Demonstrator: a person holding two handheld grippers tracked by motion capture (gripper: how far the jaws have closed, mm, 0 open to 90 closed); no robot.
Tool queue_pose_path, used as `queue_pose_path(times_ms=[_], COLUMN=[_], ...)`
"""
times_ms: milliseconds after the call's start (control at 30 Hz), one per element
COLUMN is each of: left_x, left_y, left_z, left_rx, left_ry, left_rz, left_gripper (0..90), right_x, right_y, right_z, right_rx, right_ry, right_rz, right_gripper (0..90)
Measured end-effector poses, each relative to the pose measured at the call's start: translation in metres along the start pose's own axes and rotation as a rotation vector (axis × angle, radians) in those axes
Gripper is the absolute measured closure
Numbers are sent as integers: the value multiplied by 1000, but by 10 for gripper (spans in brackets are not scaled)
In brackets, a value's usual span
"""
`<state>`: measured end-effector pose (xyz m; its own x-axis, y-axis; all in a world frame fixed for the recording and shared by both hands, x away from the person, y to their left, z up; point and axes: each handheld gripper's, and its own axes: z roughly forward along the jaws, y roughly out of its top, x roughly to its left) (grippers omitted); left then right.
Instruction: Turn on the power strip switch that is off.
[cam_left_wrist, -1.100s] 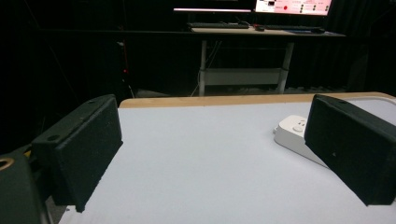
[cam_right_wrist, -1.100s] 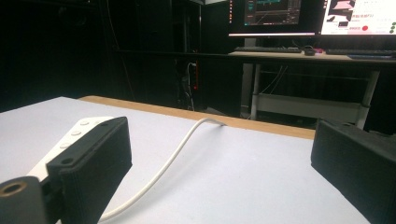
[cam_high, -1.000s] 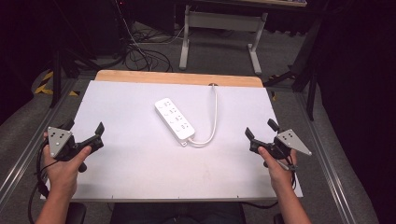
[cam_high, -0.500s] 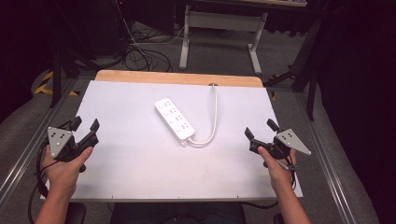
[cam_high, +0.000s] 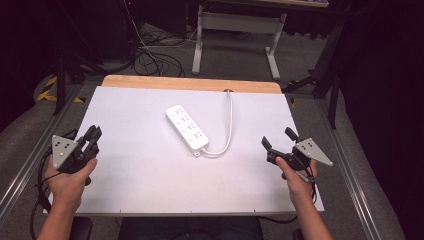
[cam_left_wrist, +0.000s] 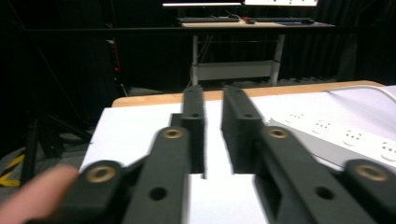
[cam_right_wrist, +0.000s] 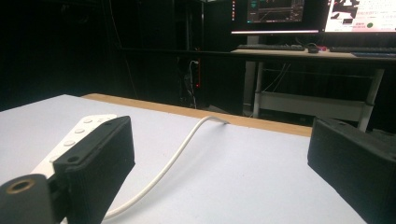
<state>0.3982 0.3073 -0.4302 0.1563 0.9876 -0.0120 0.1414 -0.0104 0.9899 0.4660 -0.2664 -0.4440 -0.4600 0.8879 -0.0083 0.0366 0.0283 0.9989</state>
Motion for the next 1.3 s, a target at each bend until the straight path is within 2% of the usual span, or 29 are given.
queue_pose_path(times_ms=[167,433,667,1300], left_x=[0,-1,-2,-19], left_y=[1,3,7,16], left_z=[0,1,7,32], left_rx=[8,16,16,19], left_ry=[-4,-19,-31,-62], left_rz=[7,22,17,65], left_gripper=[899,900,900,900], right_x=[1,2,3,2], right_y=[0,0,-1,-2], right_z=[1,1,2,1], right_rx=[4,7,13,15], right_ry=[1,3,4,3], right_rz=[-4,-6,-5,7], right_gripper=[81,83,83,83])
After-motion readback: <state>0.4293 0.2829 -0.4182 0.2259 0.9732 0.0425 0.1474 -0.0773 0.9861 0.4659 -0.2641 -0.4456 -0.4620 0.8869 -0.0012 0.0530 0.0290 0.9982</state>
